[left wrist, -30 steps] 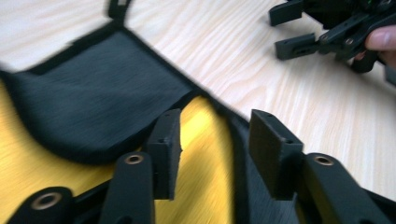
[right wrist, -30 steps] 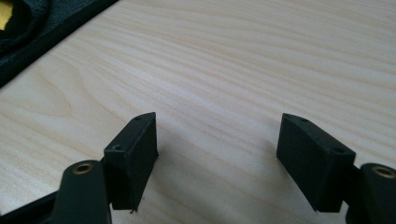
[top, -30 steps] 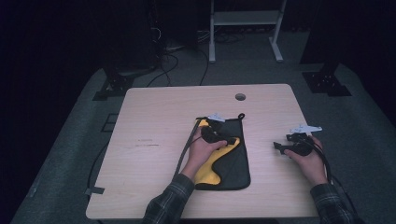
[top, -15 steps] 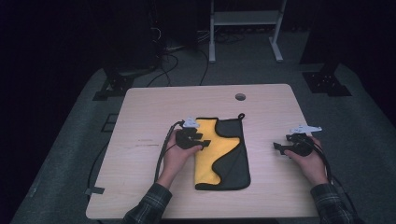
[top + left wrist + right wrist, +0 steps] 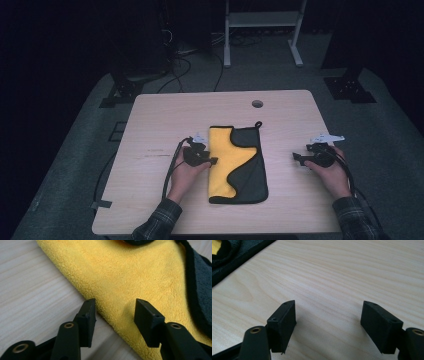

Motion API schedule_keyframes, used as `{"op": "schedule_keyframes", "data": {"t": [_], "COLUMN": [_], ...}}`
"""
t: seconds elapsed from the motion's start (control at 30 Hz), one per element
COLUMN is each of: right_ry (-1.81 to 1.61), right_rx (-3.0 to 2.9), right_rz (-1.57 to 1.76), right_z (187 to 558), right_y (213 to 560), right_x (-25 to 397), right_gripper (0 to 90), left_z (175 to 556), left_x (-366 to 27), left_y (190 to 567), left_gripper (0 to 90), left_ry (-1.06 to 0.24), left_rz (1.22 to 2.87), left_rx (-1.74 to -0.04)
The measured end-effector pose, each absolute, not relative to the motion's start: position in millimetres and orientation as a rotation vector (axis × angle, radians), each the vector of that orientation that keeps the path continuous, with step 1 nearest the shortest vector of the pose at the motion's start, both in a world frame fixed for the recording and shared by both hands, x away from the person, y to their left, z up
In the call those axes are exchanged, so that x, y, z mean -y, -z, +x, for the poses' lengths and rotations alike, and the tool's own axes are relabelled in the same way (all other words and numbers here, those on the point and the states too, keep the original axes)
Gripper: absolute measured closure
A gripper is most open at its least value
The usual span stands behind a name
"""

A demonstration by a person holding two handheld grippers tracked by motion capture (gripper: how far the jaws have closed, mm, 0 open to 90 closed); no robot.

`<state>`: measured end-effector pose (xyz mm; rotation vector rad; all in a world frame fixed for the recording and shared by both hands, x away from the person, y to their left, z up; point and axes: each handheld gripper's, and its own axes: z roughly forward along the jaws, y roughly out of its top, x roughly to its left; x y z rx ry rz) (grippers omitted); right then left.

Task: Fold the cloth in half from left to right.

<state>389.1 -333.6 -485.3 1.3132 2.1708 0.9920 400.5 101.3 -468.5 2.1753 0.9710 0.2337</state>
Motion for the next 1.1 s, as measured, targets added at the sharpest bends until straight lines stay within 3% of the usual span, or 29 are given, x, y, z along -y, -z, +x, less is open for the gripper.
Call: {"op": "schedule_keyframes", "data": {"t": [0.07, 0.17, 0.27, 0.97, 1.1], "right_ry": [-0.992, -0.992, -0.992, -0.991, -0.991], "right_rx": [-2.171, -2.171, -2.171, -2.171, -2.169], "right_rz": [1.313, 1.313, 1.313, 1.313, 1.315], "right_z": [389, 389, 389, 389, 389], "right_y": [485, 485, 485, 485, 485], "right_x": [334, 334, 334, 334, 333], "right_gripper": [27.4, 27.4, 27.4, 27.2, 27.1], "left_z": [399, 398, 399, 391, 388], "left_x": [-100, -101, -103, -178, -183], "left_y": [467, 468, 468, 463, 464], "left_gripper": [61.5, 78.5, 85.1, 86.2, 82.6], "left_ry": [-0.225, -0.180, -0.152, -0.130, -0.139], "left_rz": [2.181, 2.160, 2.156, 2.126, 2.127], "left_rx": [-0.989, -1.013, -1.018, -1.111, -1.115]}}
